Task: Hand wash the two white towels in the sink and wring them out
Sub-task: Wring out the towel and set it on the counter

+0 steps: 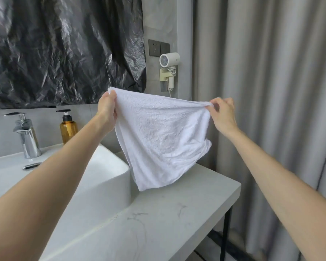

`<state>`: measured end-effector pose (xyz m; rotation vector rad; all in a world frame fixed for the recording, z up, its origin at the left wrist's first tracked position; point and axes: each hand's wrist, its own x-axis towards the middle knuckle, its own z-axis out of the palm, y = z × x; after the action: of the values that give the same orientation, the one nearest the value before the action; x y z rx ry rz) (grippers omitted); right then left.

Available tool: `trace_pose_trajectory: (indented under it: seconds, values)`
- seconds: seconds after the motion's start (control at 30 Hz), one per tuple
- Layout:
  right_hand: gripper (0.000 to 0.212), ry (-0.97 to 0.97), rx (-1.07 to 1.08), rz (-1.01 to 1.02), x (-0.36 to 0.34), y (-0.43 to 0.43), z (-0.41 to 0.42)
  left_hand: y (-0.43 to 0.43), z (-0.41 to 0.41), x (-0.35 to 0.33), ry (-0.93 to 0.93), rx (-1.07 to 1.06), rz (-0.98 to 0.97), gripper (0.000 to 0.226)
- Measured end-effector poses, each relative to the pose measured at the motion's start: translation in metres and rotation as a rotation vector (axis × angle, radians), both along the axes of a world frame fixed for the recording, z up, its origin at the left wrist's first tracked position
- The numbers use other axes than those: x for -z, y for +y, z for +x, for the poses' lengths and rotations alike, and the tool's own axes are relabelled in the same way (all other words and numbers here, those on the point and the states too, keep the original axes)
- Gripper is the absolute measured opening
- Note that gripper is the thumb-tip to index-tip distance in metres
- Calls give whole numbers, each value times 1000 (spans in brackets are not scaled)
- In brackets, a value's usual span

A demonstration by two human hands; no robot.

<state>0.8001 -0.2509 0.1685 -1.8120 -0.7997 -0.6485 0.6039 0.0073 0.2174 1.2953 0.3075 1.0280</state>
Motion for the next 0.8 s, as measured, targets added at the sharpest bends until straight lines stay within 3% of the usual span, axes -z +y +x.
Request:
trace_pose_trajectory:
  seconds: [0.1, 0.17, 0.33, 0.43, 0.5, 0.67, 0.73, 0.8]
  values:
    - [9, 217, -195, 219, -16, -3, -3, 3, 6, -3, 18, -19, 34, 22]
    - [20, 364, -304, 301, -18, -5, -7, 9, 10, -3, 37, -65, 35, 22]
    - [25, 672, -795, 358, -21, -16, -23, 23, 15, 13, 134, -169, 10, 35]
    - [29, 729, -860, 348, -18, -13, -28, 21, 15, 23, 161, -167, -15, 41]
    - [25, 592, -711, 188, -14, -10, -31, 22, 14, 27, 177, -160, -15, 45]
    - [51, -268, -52, -502, -21, -5, -30, 18, 13, 22, 173, -169, 79, 34]
    - [46, -625, 143, -606, -32, -7, -27, 16, 15, 15, 132, -209, 96, 26]
    - [36, -797, 285, -536, -42, -9, -19, 13, 15, 11, 96, -248, 166, 24]
